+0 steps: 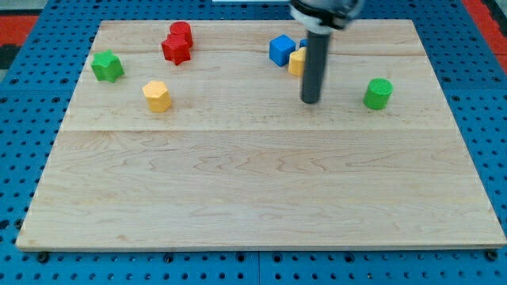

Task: Place the yellow hexagon into the red star

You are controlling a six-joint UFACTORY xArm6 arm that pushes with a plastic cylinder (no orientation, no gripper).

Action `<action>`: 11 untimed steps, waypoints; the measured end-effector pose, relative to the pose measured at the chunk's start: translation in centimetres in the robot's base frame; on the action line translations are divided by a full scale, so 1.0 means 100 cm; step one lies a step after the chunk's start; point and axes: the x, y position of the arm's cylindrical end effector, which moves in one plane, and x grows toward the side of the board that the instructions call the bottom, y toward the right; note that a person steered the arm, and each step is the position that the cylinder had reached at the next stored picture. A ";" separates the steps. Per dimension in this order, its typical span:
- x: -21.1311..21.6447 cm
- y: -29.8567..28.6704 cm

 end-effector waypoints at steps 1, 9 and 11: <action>0.035 0.072; 0.021 -0.236; -0.052 -0.267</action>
